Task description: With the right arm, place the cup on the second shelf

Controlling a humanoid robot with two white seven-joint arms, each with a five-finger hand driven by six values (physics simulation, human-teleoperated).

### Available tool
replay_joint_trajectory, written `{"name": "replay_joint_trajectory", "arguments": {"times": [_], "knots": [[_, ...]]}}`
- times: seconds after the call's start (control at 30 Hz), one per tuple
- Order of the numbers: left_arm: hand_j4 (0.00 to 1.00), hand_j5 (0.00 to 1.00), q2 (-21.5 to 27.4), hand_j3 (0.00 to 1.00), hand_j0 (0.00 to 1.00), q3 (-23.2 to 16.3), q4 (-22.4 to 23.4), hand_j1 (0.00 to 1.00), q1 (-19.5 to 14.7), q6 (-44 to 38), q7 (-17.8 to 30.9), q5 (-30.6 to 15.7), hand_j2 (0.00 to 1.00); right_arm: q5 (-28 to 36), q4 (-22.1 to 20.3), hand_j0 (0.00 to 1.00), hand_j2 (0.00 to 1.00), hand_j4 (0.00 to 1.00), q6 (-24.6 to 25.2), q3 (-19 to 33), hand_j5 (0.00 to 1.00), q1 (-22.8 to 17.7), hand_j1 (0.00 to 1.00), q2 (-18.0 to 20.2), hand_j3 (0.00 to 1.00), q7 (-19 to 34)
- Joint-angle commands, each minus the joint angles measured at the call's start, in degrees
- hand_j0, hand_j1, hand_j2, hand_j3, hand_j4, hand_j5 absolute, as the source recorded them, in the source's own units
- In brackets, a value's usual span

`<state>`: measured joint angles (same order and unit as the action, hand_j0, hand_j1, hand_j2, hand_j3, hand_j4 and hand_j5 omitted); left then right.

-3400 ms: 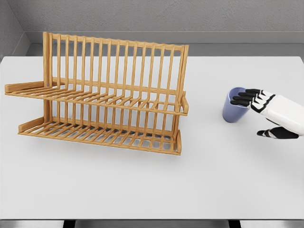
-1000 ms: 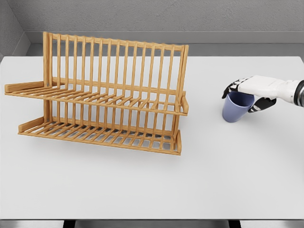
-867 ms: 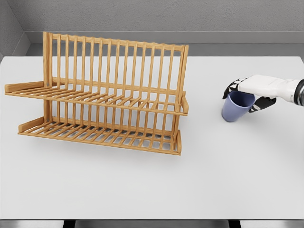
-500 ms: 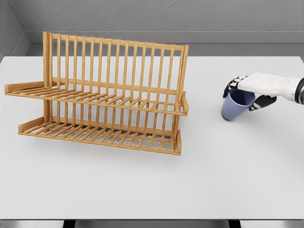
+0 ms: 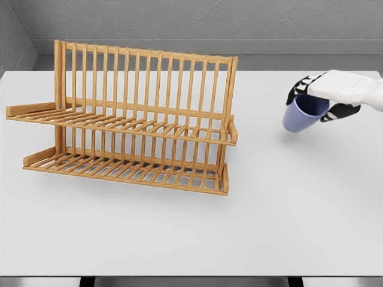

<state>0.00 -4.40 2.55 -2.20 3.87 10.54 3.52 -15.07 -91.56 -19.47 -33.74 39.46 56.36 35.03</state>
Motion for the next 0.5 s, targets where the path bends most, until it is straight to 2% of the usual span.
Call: {"name": "replay_joint_trajectory", "arguments": {"times": [0.0,0.23,0.37,0.47], "knots": [[1.0,1.0,0.0,1.0,1.0,0.0,0.0,1.0,0.0,0.0,0.0,0.0,1.0,0.2,-1.3,0.61,0.61,0.61,0.1,1.7,0.61,0.0,0.61,0.9,0.61,0.0],[1.0,1.0,0.0,1.0,1.0,0.0,0.0,1.0,0.0,0.0,0.0,0.0,1.0,0.2,-3.9,0.61,0.61,0.61,0.0,4.7,0.61,0.1,0.61,1.5,0.61,0.0],[1.0,1.0,0.0,1.0,1.0,0.0,0.0,1.0,0.0,0.0,0.0,0.0,1.0,0.2,-8.5,0.61,0.61,0.61,-0.3,5.4,0.61,0.1,0.61,2.4,0.61,0.0],[1.0,1.0,0.0,1.0,1.0,0.0,0.0,1.0,0.0,0.0,0.0,0.0,1.0,0.2,-9.0,0.61,0.61,0.61,-1.0,6.1,0.61,0.0,0.61,2.5,0.61,0.0]]}}
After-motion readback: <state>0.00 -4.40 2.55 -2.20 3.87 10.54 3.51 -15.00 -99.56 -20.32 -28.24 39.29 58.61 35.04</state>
